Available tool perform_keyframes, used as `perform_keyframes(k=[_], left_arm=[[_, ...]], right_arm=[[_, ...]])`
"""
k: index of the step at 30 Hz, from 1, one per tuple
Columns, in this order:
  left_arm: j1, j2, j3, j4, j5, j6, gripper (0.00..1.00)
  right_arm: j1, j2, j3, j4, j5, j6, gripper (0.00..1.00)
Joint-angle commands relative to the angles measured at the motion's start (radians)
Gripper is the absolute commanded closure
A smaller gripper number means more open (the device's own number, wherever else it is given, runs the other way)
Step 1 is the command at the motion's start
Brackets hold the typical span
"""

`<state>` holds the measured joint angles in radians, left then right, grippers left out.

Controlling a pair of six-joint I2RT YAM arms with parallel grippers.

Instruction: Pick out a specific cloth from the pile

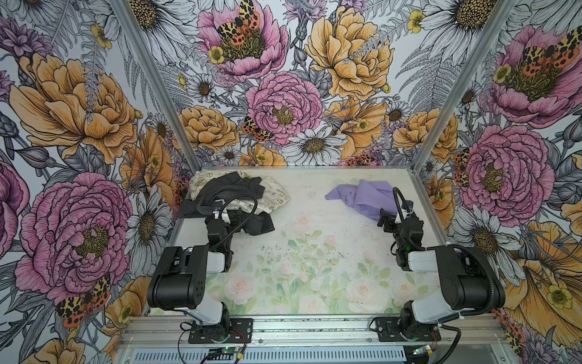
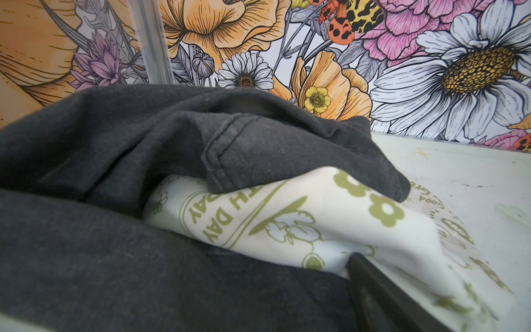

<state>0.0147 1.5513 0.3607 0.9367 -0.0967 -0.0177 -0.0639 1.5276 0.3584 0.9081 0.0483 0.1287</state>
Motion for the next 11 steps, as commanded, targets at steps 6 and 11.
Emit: perform_keyframes(k=[6, 11], left_arm=[[-0.01, -0.001, 0.02, -0.002, -0.011, 0.025, 0.01], [-0.007, 0.0, 0.017, 0.0, 0.0, 0.024, 0.01]], right_arm=[[0.007, 0.008, 0.011, 0.011, -0.005, -0.012, 0.0], [0.007, 0.009, 0.01, 0.009, -0.005, -0.013, 0.01]])
